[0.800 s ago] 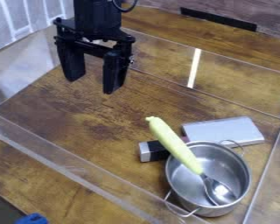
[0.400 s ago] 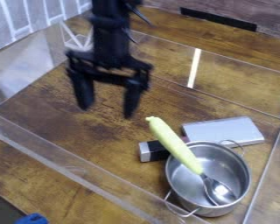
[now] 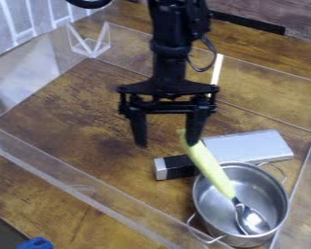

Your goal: Remove the spoon from the inside silver pot and put it on the table

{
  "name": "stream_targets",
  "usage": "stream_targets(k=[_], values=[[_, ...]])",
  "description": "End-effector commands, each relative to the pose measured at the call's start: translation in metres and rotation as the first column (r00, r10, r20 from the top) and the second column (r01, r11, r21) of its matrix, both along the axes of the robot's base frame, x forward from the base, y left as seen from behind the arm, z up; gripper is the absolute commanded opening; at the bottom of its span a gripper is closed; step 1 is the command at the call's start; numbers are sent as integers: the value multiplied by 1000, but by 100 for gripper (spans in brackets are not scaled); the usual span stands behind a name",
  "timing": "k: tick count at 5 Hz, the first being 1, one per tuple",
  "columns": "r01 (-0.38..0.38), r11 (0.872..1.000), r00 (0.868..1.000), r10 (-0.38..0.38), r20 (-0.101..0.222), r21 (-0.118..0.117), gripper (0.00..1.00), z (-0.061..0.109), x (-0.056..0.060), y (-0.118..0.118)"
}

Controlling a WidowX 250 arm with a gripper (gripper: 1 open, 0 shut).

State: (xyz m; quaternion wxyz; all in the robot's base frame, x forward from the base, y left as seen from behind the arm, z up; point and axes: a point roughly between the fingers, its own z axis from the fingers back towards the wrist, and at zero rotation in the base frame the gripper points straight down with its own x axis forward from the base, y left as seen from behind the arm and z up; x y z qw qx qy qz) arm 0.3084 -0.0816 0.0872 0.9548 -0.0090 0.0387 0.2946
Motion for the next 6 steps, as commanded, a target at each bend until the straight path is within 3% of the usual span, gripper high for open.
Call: stream_targets(k=[1, 3, 5, 6], values=[[-114, 993, 990, 114, 86, -12, 100, 19, 5, -9], [-200, 980, 974, 200, 106, -14, 100, -27, 20, -31], [-89, 996, 988, 86, 127, 21, 100, -26, 40, -47], [-98, 995, 988, 94, 123, 26, 100, -28, 45, -37]])
